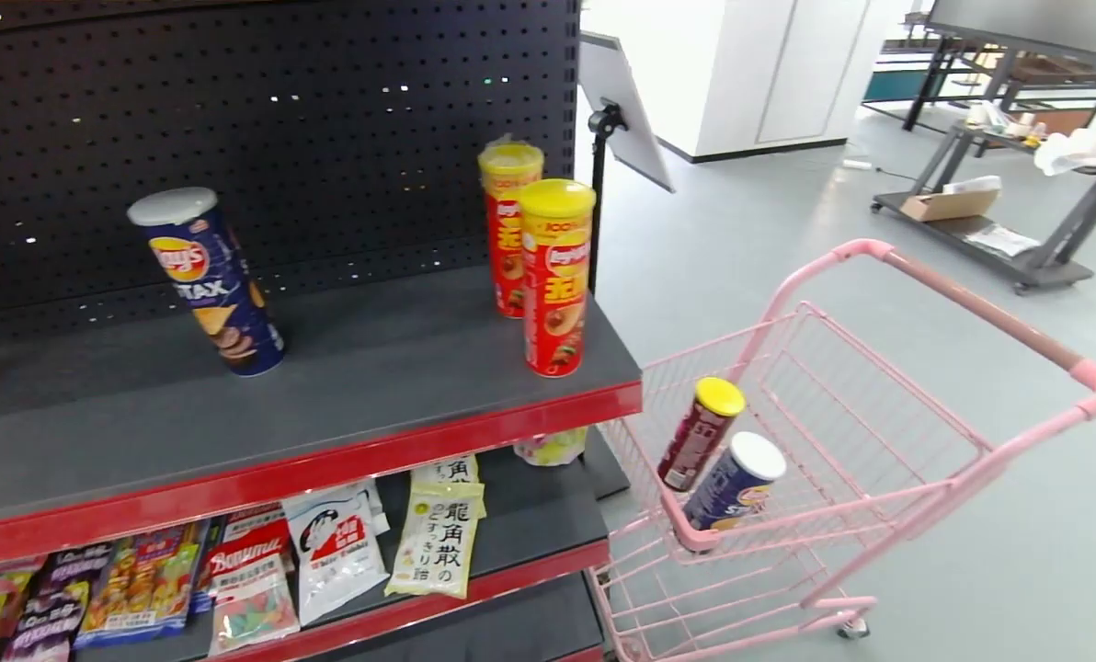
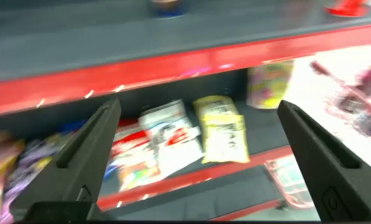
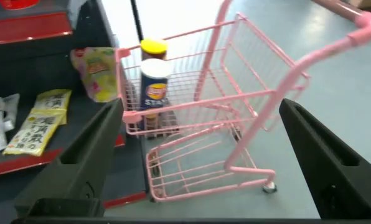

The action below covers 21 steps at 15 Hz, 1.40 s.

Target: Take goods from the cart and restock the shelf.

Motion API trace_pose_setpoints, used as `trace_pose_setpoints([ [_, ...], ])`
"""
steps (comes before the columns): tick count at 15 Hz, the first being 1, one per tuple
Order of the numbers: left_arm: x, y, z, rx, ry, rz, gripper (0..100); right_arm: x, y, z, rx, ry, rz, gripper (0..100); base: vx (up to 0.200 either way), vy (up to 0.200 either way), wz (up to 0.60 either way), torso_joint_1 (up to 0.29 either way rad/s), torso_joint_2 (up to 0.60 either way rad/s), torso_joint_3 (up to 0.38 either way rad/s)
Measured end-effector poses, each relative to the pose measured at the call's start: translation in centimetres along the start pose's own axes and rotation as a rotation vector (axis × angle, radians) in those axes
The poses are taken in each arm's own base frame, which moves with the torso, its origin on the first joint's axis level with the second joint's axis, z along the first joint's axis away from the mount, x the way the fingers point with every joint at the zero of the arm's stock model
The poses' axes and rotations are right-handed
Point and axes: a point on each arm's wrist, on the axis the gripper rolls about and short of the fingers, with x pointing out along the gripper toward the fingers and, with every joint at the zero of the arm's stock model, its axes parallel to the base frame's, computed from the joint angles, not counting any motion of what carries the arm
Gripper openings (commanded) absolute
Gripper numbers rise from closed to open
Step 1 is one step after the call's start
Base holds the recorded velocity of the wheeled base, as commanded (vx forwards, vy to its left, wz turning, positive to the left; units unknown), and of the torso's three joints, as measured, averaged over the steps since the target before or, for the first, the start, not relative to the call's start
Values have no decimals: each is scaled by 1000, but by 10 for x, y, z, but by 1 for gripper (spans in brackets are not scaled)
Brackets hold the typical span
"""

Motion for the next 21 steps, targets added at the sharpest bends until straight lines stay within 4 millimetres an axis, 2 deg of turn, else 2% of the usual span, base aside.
trace_pose_setpoints([
  [1,0,0,0,0,0,-1,100,0,0,0,0,-1,-3,100,0,0,-600,7,7,-2],
  [8,0,0,0,0,-2,0,100,0,0,0,0,0,-2,100,0,0,0,-11,24,16],
  [21,0,0,0,-2,-1,-1,100,0,0,0,2,0,-1,100,0,0,0,-141,369,225],
])
